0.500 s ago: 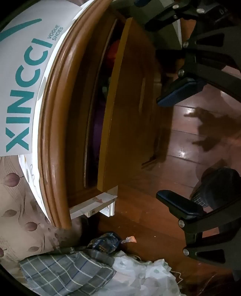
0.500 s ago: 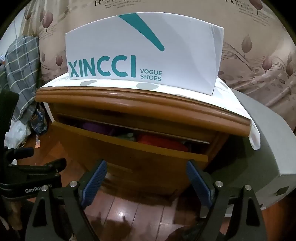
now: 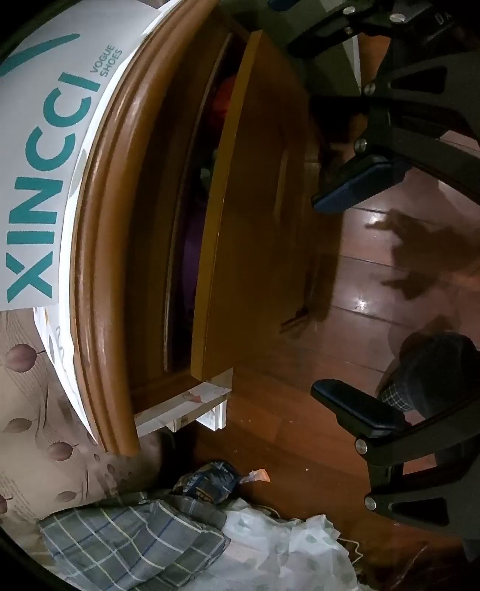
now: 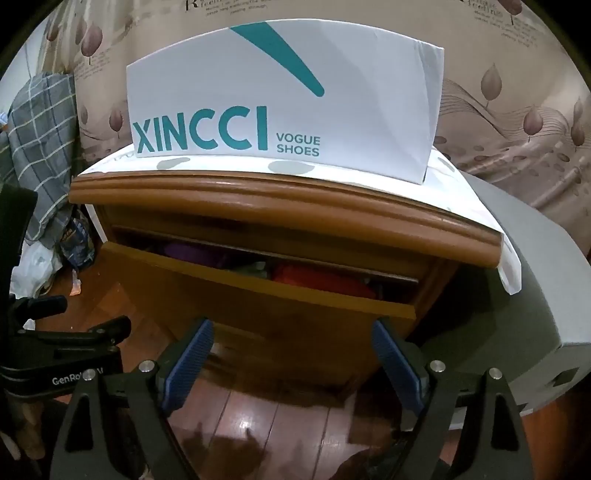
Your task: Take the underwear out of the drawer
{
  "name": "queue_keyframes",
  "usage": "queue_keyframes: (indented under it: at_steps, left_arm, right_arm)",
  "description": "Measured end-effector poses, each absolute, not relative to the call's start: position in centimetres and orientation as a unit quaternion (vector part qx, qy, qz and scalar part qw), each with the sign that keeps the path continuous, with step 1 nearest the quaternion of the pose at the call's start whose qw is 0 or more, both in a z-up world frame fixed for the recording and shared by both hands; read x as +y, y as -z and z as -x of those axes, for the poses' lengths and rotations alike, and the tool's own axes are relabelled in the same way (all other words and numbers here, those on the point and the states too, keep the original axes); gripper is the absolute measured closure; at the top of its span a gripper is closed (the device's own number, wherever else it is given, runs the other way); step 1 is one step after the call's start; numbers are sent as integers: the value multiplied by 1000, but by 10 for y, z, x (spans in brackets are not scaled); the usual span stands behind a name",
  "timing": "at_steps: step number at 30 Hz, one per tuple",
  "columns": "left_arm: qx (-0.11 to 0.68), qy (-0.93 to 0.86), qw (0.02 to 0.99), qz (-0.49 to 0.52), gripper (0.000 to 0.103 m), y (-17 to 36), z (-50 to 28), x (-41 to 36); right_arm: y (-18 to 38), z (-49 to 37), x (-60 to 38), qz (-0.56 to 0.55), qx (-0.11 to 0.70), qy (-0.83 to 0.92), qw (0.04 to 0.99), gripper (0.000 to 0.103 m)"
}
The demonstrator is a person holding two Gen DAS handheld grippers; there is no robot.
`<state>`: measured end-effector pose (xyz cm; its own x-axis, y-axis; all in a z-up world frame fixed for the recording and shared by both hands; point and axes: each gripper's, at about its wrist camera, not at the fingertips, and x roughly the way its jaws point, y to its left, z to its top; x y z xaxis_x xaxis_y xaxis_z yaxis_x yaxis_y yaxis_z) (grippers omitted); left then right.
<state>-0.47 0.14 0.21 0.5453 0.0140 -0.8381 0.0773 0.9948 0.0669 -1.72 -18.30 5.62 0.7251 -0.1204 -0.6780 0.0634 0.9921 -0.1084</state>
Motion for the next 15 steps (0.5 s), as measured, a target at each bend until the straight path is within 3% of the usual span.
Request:
queue_keyframes:
  at_steps: [15]
  left_arm:
    - [480,14,876,-50,14,0,6,2]
  right_arm:
    - [-52,16,-181,35,376,45,925,14]
